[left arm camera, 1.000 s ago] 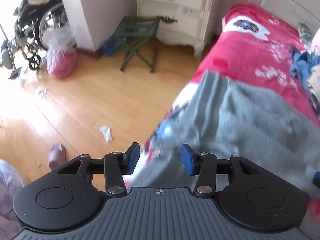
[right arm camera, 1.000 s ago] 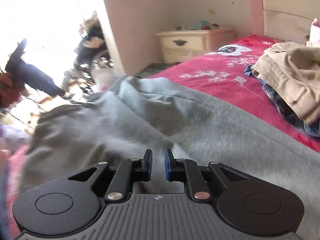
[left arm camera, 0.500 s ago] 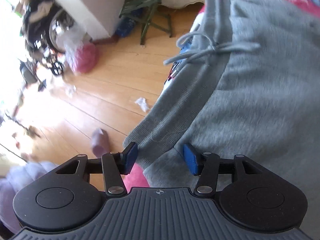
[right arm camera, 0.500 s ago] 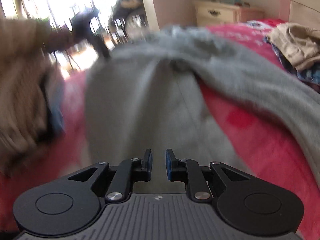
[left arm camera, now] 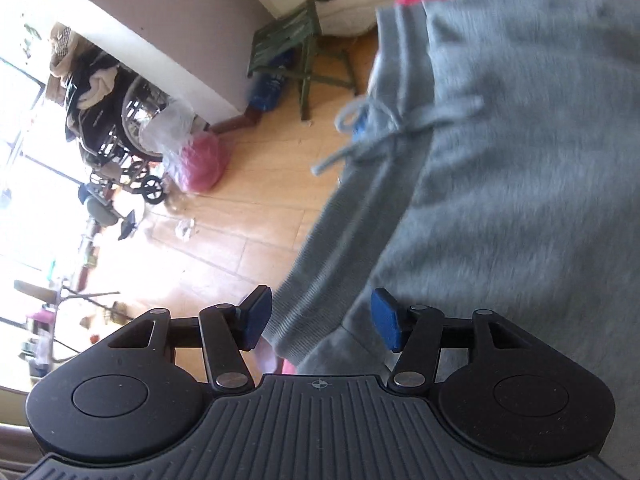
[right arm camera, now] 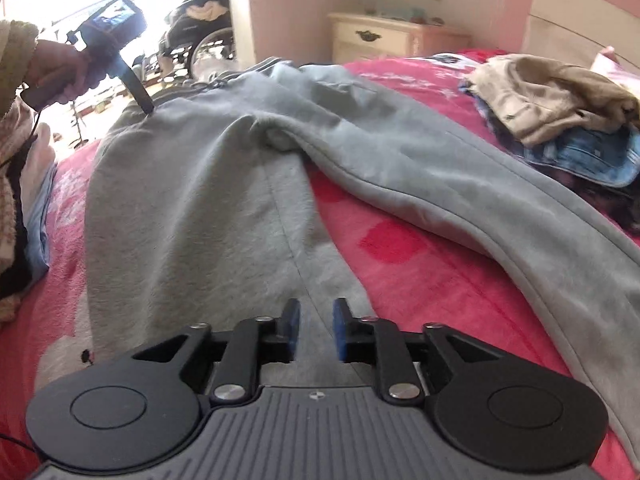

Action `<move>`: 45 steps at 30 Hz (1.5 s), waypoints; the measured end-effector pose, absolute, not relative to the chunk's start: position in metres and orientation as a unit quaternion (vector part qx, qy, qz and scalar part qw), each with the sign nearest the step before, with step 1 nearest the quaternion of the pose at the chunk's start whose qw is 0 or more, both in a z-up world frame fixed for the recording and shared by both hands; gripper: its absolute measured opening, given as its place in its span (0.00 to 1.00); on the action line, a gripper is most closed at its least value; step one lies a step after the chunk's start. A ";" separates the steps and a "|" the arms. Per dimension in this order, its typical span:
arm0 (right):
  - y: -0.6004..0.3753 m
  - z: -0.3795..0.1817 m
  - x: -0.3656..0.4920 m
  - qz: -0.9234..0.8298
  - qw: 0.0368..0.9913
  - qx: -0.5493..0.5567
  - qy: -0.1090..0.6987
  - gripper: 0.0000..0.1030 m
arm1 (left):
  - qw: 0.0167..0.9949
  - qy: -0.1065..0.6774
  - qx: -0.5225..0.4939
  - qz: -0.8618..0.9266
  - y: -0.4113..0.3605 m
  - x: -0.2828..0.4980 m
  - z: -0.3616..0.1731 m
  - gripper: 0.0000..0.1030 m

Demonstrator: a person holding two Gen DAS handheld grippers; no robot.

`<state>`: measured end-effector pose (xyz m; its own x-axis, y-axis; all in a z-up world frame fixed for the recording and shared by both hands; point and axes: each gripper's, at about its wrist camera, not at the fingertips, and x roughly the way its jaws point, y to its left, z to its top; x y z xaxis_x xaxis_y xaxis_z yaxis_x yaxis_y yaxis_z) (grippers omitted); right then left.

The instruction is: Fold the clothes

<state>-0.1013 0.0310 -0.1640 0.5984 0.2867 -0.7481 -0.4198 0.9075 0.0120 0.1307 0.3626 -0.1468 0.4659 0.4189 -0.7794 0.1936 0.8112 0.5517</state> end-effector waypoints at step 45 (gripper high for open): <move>-0.085 -0.072 -0.130 0.061 0.940 0.043 0.333 0.16 | 0.811 0.474 0.331 0.087 0.352 0.124 -0.115 0.55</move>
<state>-0.1304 -0.0846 -0.0718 0.7711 0.1439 -0.6202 -0.0864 0.9888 0.1220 0.1240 0.3524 -0.1155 0.5345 0.4560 -0.7116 0.1728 0.7652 0.6201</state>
